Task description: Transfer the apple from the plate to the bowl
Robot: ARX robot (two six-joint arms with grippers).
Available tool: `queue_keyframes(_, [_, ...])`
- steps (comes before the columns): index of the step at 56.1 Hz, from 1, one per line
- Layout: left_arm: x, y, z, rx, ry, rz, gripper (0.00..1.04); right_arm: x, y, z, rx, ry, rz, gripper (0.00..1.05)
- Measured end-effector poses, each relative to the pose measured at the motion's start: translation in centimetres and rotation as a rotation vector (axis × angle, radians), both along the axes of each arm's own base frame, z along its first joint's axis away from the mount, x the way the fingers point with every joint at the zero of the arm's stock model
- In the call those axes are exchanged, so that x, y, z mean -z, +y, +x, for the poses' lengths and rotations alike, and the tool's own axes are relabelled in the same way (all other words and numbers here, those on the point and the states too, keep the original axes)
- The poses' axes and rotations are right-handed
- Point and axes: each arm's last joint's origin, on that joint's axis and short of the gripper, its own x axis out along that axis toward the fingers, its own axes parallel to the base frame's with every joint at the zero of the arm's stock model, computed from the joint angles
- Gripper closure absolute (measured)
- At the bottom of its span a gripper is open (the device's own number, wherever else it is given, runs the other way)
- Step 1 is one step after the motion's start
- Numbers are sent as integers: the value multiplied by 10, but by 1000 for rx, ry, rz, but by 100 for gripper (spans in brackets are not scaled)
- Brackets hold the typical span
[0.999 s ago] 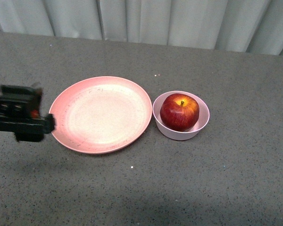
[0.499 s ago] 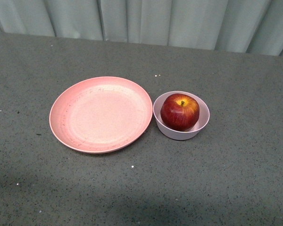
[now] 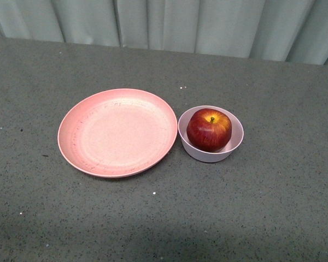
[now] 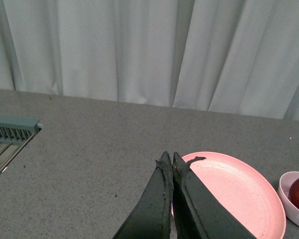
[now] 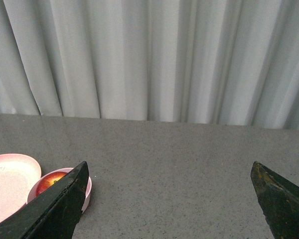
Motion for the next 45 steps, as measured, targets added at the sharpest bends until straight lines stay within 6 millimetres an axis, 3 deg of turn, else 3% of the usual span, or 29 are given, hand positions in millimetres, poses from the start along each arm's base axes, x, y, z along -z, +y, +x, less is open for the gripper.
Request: queue_keyframes(45, [-3, 0, -23, -2, -10, 0, 101, 0, 0, 0, 0, 0, 0, 9])
